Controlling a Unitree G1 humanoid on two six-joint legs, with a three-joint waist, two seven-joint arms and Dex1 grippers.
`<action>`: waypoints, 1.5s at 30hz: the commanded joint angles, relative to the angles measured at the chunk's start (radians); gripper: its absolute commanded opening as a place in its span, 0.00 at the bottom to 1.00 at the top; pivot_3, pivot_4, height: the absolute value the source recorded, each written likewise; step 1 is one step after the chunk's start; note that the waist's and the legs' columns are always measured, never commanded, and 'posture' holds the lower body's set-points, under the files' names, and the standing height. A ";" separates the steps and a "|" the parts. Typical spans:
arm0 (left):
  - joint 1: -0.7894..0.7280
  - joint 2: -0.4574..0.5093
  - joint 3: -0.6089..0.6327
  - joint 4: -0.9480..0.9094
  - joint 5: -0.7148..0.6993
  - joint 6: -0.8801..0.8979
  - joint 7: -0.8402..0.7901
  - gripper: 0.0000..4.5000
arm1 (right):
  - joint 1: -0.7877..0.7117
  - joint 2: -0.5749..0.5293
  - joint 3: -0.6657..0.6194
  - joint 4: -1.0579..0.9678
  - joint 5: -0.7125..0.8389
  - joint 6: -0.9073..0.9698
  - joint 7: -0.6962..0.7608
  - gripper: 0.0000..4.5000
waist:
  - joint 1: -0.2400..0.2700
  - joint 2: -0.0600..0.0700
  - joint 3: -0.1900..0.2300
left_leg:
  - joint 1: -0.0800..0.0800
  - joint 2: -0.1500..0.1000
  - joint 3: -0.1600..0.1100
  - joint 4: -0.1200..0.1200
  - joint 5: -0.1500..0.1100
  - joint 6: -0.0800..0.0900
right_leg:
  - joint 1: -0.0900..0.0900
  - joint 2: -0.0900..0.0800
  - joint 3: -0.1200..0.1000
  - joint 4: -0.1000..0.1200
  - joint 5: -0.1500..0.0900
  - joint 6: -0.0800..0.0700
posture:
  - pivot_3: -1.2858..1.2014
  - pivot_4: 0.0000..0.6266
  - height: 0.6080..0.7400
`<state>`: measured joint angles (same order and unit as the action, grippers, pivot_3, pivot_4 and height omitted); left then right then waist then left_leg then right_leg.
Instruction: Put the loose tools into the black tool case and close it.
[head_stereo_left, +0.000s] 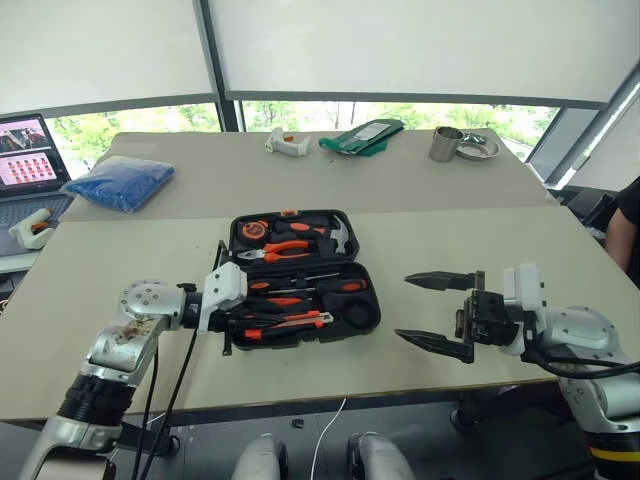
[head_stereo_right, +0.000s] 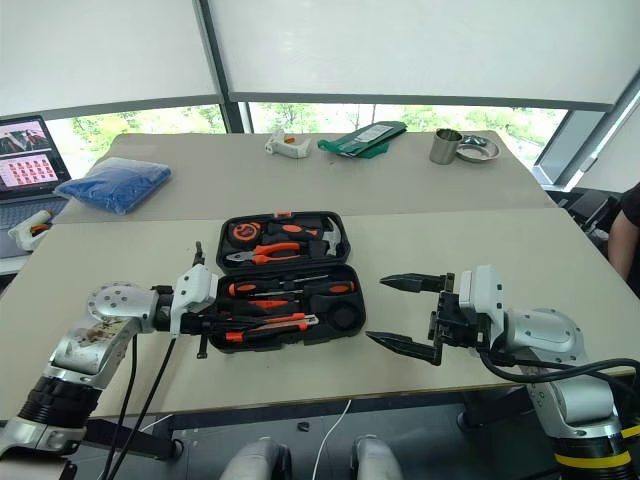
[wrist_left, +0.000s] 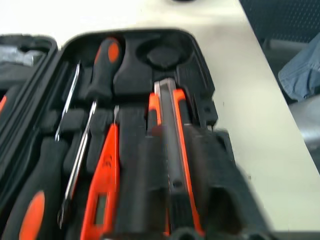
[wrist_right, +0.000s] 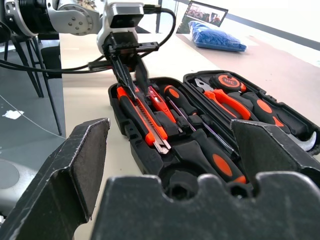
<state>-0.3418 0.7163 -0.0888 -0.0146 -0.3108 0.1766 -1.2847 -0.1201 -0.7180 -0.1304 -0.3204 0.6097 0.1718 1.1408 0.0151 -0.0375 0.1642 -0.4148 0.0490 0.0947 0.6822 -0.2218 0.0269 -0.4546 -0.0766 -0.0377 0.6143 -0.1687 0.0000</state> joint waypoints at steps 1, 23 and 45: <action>0.018 0.015 0.011 0.002 0.018 -0.038 0.010 0.01 | 0.005 0.005 -0.023 -0.003 0.005 -0.007 -0.009 1.00 | 0.000 0.000 0.000 | 0.000 0.000 0.000 0.000 0.000 0.000 | 0.000 0.000 0.000 0.000 0.000 0.000 | 0.52 0.24 1.00; 0.049 -0.032 -0.164 0.049 0.148 0.134 0.150 0.01 | -0.013 0.019 -0.017 0.024 -0.005 -0.017 -0.007 1.00 | -0.001 0.015 -0.009 | 0.017 0.001 -0.001 -0.002 -0.005 -0.008 | 0.017 -0.001 0.000 -0.002 -0.003 -0.005 | 0.52 0.24 1.00; 0.106 0.034 0.098 0.030 -0.090 -0.004 0.020 0.01 | -0.027 0.050 0.004 0.041 -0.024 -0.028 -0.004 1.00 | -0.003 0.018 -0.011 | 0.006 0.000 -0.002 -0.003 -0.001 0.001 | 0.006 -0.001 0.000 -0.004 -0.004 -0.004 | 0.52 0.24 1.00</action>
<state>-0.2423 0.7472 0.0212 0.0355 -0.4091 0.1821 -1.2541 -0.1292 -0.6730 -0.1223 -0.2654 0.5889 0.1674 1.1352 0.0118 -0.0198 0.1536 -0.4100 0.0493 0.0930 0.6790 -0.2231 0.0283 -0.4496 -0.0775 -0.0378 0.6105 -0.1729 -0.0040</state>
